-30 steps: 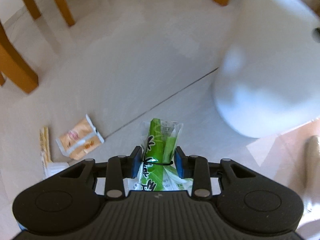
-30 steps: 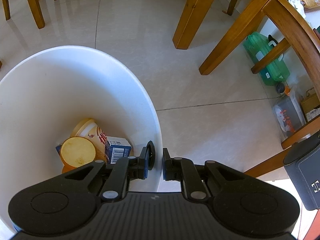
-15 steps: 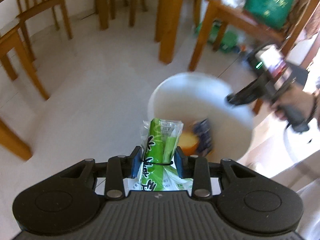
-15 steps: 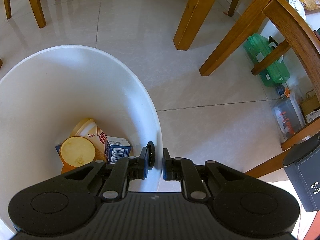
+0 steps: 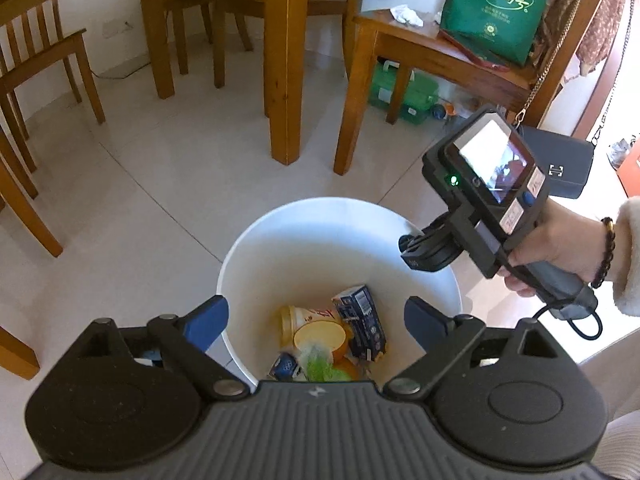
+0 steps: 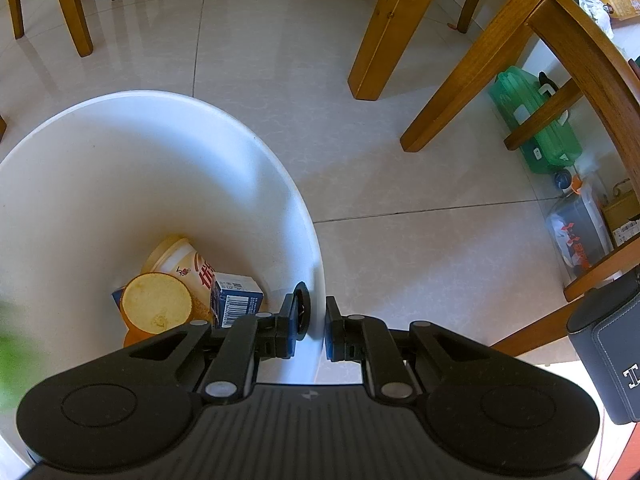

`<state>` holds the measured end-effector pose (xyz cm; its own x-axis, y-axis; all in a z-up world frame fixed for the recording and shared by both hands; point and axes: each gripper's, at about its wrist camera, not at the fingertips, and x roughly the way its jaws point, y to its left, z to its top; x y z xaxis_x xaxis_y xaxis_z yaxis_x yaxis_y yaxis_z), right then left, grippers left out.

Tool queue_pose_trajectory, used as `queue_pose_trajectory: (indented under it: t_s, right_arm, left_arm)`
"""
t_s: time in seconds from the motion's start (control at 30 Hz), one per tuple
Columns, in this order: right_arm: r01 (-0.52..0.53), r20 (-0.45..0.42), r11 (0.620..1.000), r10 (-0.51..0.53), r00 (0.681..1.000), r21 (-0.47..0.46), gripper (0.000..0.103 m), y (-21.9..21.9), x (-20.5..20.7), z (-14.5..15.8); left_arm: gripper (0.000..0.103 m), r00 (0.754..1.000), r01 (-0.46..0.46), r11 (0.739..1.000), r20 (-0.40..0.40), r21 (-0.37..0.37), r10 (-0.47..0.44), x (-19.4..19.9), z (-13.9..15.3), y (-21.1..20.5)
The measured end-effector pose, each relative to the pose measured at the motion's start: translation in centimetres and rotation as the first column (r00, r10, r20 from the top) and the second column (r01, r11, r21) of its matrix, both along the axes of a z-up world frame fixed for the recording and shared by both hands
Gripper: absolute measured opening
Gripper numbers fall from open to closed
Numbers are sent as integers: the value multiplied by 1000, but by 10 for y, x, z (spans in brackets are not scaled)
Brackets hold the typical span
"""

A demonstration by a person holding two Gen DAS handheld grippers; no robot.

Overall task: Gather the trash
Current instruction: 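Carry the green wrapper over the bin and open the left gripper, then lower the left gripper onto the white paper cup and close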

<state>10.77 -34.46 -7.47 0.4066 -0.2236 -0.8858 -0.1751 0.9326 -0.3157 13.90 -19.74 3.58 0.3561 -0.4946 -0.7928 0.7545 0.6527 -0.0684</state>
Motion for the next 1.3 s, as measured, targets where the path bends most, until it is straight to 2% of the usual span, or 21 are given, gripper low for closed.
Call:
queue_pose_trajectory:
  t_s: [0.27,0.47,0.73,0.9,1.1,1.3]
  right_arm:
    - [-2,0,1000,2,1000,4,16,0,0,-1]
    - [-2,0,1000,2,1000,3,16,0,0,-1]
    - [-7,1,1000,7,1000,-1,16,1,0,-2]
    - [-11,2,1000,11,1000,-4,16,2,0,-2]
    - [-15,1,1000,15,1000,-2,16,1,-1,-2]
    - [-16,-1,1000,16,1000,-2,16,1,-1,-1]
  left_arm:
    - [96,994,-104,995,-19,8,104,12,-3,26]
    - [101,976,-216,976,46,34,214,24,-2,58]
    - [101,950,-306,950,81,57,301,39,-17,103]
    - [101,914,-407,913,19,37,406,60,-43,149]
    - [101,840,-539,841,-33,45,541,84,-92,203]
    - [101,755,-645,757,-66,105,652,97,-152,250]
